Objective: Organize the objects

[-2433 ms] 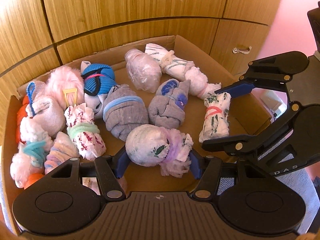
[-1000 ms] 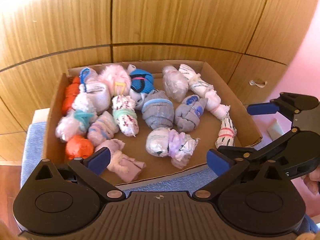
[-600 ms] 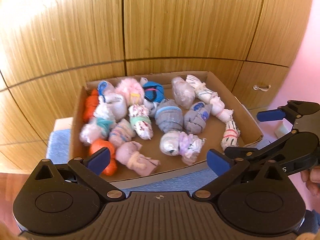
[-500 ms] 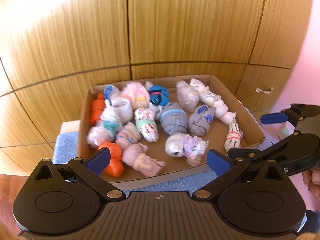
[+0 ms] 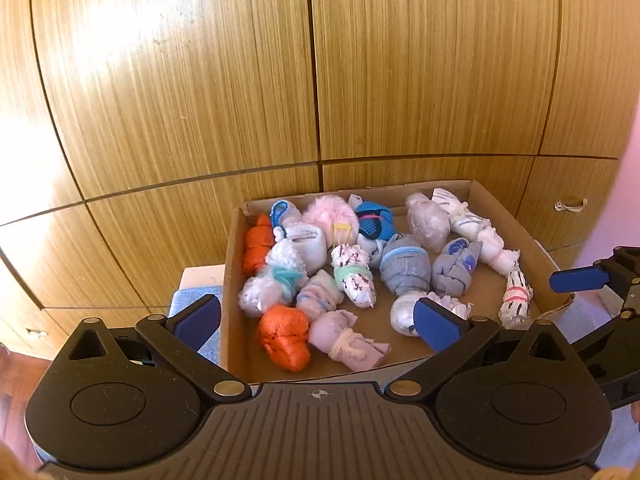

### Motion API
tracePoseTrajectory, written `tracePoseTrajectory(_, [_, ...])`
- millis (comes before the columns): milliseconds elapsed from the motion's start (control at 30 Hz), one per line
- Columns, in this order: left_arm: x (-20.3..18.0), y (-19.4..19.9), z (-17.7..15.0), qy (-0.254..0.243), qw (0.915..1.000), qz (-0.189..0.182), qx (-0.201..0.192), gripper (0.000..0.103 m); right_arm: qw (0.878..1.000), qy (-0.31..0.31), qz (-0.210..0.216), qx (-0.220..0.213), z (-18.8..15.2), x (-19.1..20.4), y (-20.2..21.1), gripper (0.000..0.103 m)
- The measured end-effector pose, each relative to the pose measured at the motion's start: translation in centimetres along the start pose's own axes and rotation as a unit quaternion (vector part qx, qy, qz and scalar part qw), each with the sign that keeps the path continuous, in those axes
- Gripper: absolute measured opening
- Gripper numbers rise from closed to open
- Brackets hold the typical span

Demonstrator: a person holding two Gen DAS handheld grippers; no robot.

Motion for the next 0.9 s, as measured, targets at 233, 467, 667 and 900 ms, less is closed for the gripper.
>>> tracePoseTrajectory(233, [0.3, 0.0, -0.3, -0.001, 1.0000, 0.006, 0.004, 0.103, 1.000, 0.000, 0.007, -0.002, -0.1, 0.6, 0.2, 0.102])
tracePoseTrajectory(467, [0.4, 0.1, -0.3, 0.003, 1.0000, 0.003, 0.008, 0.103, 1.000, 0.001, 0.010, -0.003, -0.2, 0.9, 0.2, 0.102])
tracePoseTrajectory(667, [0.5, 0.5, -0.2, 0.004, 1.0000, -0.003, 0.007, 0.103, 1.000, 0.003, 0.013, -0.005, -0.2, 1.0, 0.3, 0.102])
tracePoseTrajectory(900, [0.2, 0.7, 0.0, 0.002, 1.0000, 0.002, 0.004, 0.103, 1.000, 0.003, 0.018, -0.009, -0.1, 1.2, 0.4, 0.102])
Point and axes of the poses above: each gripper's, at about its wrist camera, not at the fingertips, and y roughly against the way its jaws point, x to its left, z to its top, the point moved 9 cm from there along -y, roughly the way its jaws point, and after that the axes turned 15 degrees about x, right-handed, at the moved point
